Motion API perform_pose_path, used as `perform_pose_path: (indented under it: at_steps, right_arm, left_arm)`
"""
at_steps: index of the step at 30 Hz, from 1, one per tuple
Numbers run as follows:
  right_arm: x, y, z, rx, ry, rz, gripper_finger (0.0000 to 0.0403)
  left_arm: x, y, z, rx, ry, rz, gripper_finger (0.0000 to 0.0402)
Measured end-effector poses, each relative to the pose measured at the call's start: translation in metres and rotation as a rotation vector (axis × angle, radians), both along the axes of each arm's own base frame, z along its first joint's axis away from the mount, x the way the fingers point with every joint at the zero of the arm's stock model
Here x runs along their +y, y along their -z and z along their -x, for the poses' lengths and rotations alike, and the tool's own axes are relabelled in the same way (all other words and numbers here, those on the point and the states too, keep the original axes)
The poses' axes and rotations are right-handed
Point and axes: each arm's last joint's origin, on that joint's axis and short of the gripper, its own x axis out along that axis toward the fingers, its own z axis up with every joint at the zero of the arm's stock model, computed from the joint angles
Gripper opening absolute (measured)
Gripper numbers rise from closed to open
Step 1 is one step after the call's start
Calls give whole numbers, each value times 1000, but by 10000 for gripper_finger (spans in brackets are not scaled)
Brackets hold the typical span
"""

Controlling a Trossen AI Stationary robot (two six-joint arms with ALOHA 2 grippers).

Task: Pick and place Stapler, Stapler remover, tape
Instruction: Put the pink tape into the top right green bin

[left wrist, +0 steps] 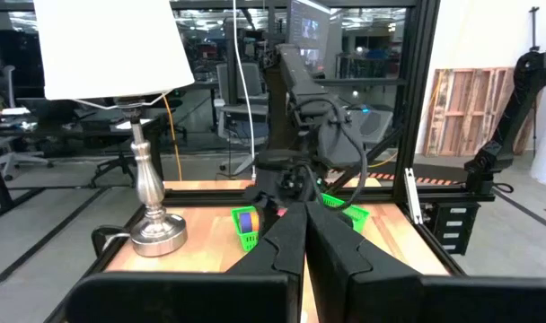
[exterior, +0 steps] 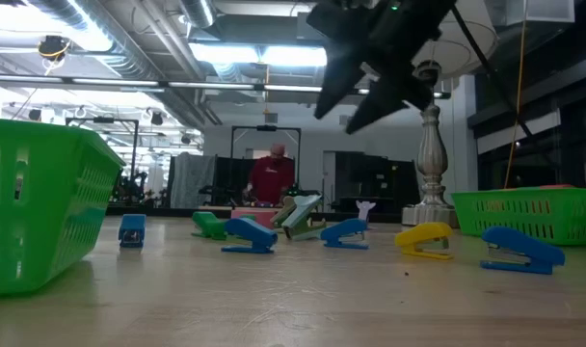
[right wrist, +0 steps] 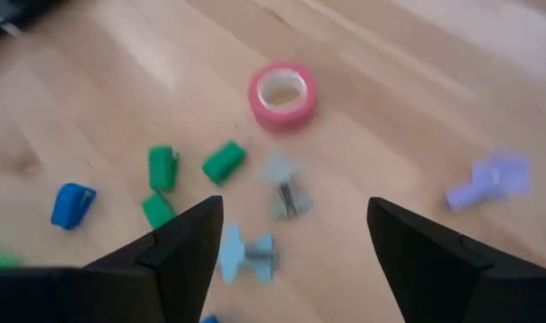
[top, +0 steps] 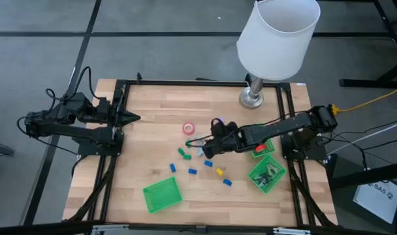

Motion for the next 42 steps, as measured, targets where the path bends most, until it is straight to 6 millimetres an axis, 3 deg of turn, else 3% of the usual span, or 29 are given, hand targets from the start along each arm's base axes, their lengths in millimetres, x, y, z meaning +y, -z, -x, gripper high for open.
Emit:
perform_pose_path:
  at_steps: [8,16,22,35,42]
  right_arm:
    - [-19,7,-24,-42,-131,44,280]
    - [-51,32,-47,-77,-165,-58,280]
    - [-69,50,-64,-109,-304,-49,280]
    - [-71,51,-106,120,-678,188,280]
    - [-73,76,-115,279,-784,291,280]
  left_arm:
    - [0,0,0,0,0,0,6]
    - [0,0,0,0,0,0,6]
    - [0,0,0,0,0,0,6]
    - [0,0,0,0,0,0,6]
    - [0,0,0,0,0,0,6]
